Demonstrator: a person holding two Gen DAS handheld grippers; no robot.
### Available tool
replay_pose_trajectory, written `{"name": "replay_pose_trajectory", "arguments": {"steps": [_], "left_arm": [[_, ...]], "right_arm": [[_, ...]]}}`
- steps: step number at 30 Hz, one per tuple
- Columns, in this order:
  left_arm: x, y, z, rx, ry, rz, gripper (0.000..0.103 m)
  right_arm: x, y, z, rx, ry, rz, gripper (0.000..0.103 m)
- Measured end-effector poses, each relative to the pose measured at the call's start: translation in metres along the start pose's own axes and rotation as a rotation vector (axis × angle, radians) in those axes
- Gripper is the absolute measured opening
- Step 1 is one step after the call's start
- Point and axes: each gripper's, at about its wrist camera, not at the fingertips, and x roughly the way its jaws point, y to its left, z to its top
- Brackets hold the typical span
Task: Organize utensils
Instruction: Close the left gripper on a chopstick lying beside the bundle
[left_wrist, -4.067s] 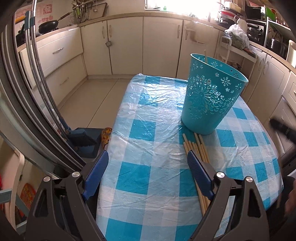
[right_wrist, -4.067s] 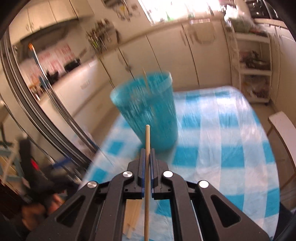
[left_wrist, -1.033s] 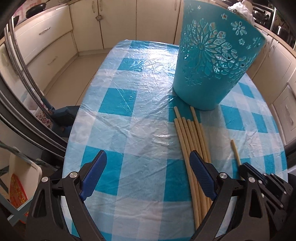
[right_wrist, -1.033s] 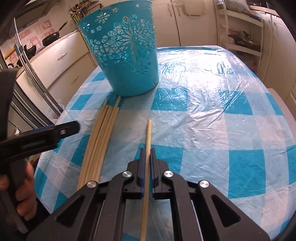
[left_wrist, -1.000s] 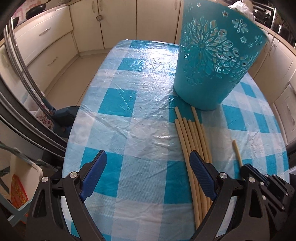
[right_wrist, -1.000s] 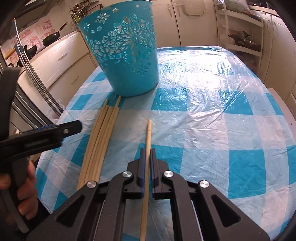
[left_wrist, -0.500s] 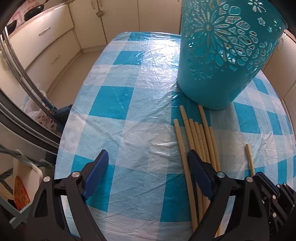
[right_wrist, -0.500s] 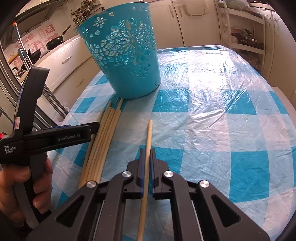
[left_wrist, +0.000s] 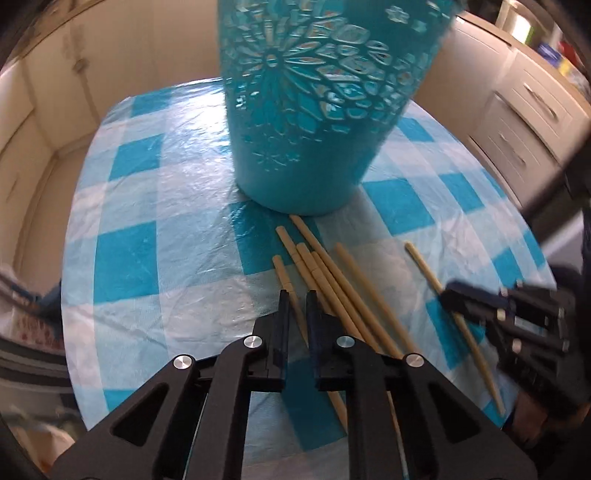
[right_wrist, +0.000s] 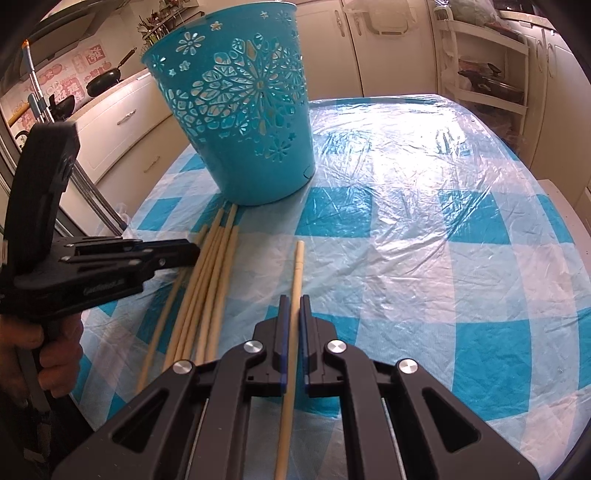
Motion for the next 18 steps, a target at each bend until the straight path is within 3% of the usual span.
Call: {"name": "replay_pose_trajectory", "arguments": {"steps": [3,14,18], "left_arm": [[0.0,0.0,0.002,0.027,0.012,0.005,0.009],[-0.001,-0.011,0.001,-0.047,0.033,0.167,0.016],[-0.001,-0.014,0.002,-0.072,0.028,0.168,0.015]], "right_arm": [[0.001,0.0,0.003,0.002,0.007,-0.006,0.006],[0.013,0.004,0.016,-0.072,0.022,-0.039,0.006],[0.014,0.007,0.018,-0.119,0.031,-0.056,0.006]]}}
